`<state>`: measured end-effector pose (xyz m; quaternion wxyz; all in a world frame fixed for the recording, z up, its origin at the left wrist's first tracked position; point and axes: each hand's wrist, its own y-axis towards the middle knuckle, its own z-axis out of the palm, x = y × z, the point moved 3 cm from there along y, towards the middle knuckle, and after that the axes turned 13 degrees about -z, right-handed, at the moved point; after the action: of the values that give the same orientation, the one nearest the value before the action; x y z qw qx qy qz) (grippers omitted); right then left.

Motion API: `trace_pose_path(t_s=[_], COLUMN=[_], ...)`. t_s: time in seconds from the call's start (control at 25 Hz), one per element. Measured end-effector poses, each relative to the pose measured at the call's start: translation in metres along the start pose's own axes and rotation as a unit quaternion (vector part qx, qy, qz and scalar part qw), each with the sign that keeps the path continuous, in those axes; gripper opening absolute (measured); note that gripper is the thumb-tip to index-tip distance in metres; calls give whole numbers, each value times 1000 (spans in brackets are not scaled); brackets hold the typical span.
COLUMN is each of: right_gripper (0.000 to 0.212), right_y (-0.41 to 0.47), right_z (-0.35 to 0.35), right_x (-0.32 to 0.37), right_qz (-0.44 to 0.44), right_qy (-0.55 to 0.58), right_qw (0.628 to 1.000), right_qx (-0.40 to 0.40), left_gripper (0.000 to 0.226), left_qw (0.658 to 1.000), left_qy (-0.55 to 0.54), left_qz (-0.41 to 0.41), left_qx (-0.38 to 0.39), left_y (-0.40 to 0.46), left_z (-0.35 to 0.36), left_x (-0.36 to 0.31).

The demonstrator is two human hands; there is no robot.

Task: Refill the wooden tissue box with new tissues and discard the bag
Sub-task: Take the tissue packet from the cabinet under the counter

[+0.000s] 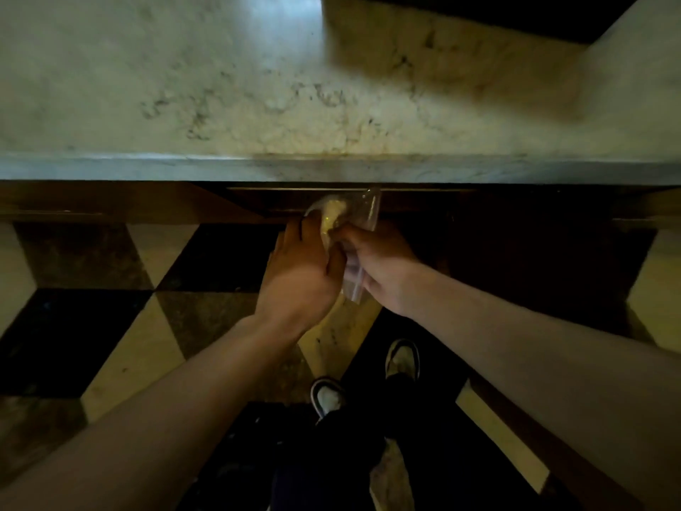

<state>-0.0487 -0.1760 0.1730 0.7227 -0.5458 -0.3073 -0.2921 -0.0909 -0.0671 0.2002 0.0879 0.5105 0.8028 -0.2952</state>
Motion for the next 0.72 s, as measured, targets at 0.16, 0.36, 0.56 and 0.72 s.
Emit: trace_pose_path(t_s=[0.16,0.36,0.56,0.72], right_gripper=[14,12,11,18], right_y=[-66,-137,-171,-178], right_z=[7,12,14,12], right_x=[28,82,129,168], right_qz=[12,-10,-43,-61], right_qy=[-19,-75,-87,-107], right_qw=[999,994,989,983], right_qx=[42,84,113,136], left_gripper=[40,45,40,41], left_qw=[997,992,986,978], left_qy=[-58,-118,-152,-187], left_qz=[-43,-51,-64,-74], left_qx=[11,11,-18,-54], left_y=[-56,-120,-138,-138], left_z=[-31,-79,-116,-140], left_x=[-16,-45,-71,-93])
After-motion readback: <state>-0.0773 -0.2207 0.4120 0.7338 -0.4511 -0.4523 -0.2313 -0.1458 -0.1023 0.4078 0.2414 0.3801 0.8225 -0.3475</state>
